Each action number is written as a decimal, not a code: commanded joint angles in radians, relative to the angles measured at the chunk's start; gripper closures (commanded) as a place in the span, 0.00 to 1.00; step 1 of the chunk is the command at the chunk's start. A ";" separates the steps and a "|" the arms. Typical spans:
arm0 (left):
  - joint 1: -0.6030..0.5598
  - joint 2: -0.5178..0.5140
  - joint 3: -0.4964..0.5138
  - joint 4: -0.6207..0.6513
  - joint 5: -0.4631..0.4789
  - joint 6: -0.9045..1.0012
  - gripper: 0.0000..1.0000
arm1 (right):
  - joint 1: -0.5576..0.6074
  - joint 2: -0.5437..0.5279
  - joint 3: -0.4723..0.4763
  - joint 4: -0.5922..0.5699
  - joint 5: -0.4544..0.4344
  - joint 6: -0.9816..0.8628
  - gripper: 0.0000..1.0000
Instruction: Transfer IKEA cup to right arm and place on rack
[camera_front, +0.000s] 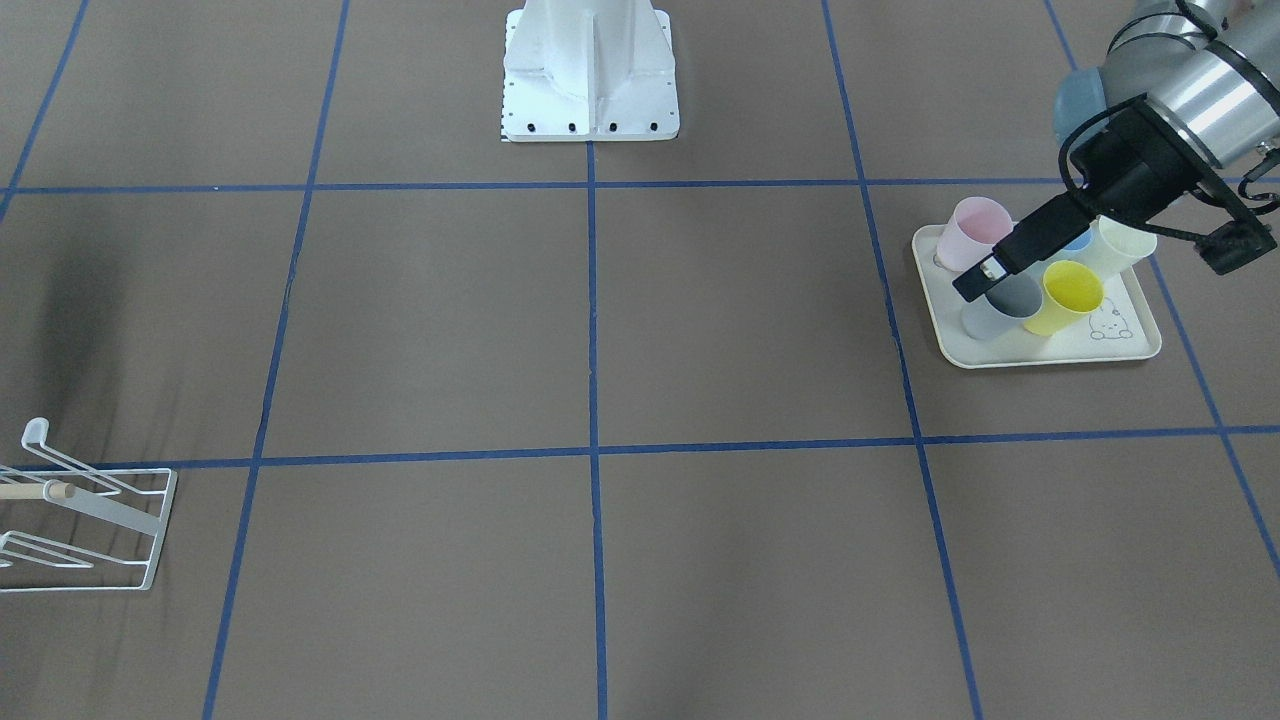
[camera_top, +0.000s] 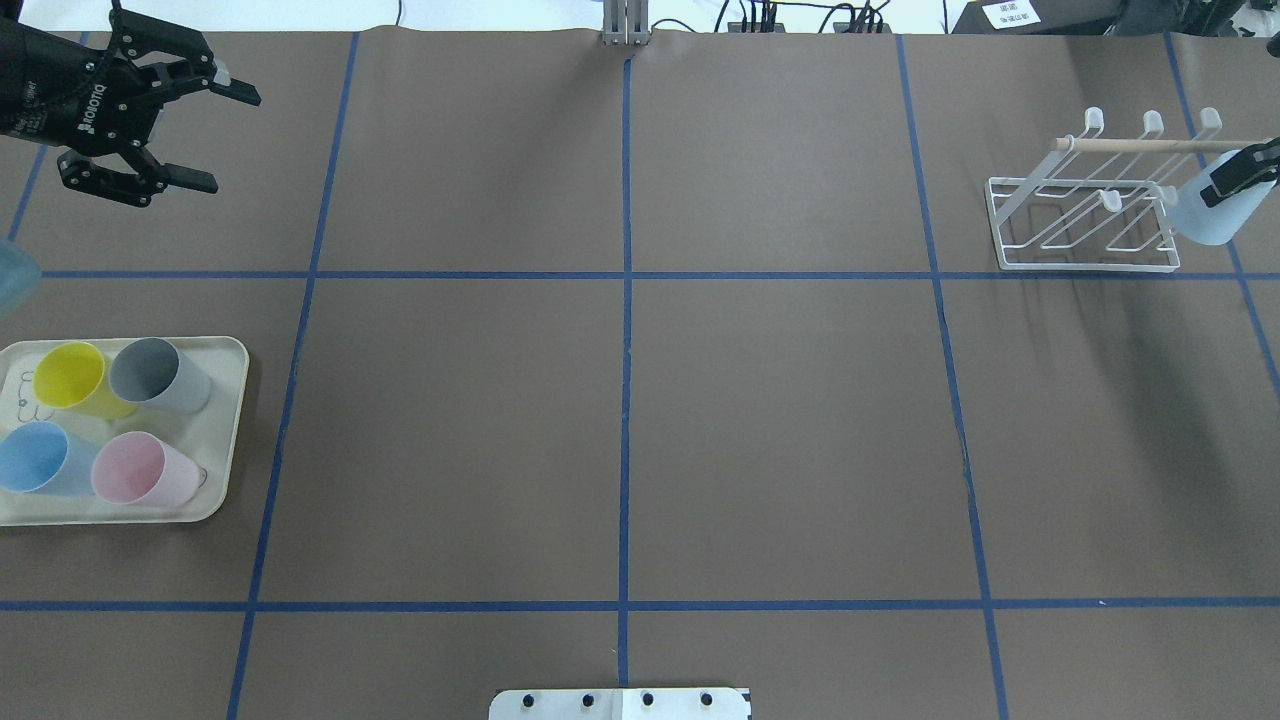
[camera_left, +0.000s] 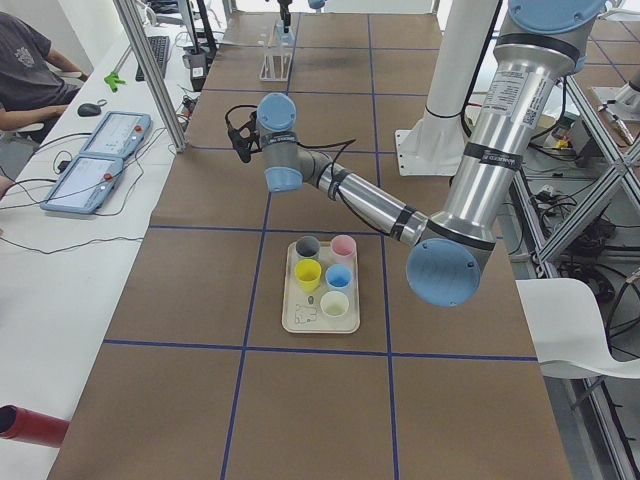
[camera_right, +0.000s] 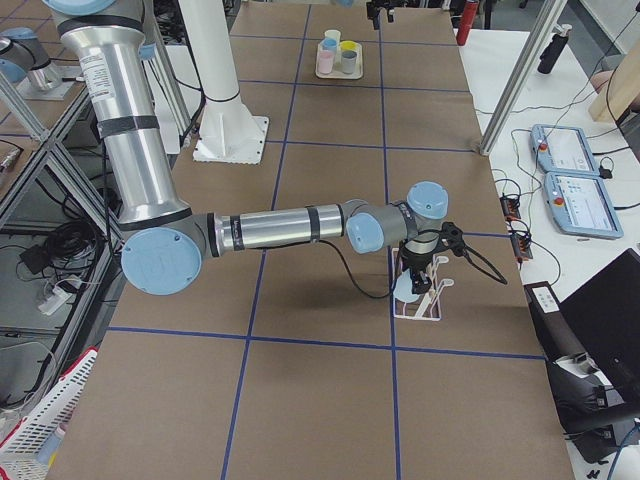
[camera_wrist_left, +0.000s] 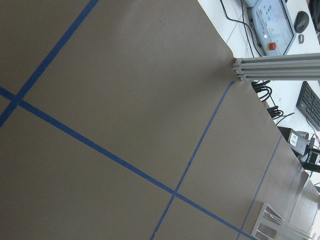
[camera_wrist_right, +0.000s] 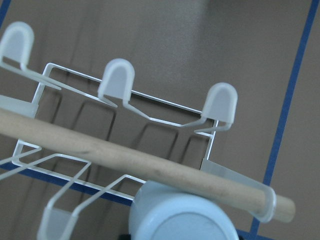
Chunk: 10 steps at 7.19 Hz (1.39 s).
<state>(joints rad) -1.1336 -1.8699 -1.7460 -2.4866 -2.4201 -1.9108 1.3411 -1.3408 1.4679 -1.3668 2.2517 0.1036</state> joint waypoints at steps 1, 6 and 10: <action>0.000 0.000 -0.001 0.000 -0.001 -0.001 0.00 | 0.003 -0.003 0.032 0.000 0.006 -0.001 0.00; -0.014 0.154 -0.001 -0.002 -0.001 0.286 0.00 | 0.081 -0.106 0.202 -0.015 0.063 -0.002 0.00; -0.080 0.481 0.000 0.002 0.137 0.843 0.00 | 0.081 -0.132 0.238 -0.005 0.062 -0.001 0.00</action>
<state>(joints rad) -1.2051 -1.4867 -1.7454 -2.4855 -2.3626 -1.2304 1.4217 -1.4672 1.6972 -1.3749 2.3129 0.1027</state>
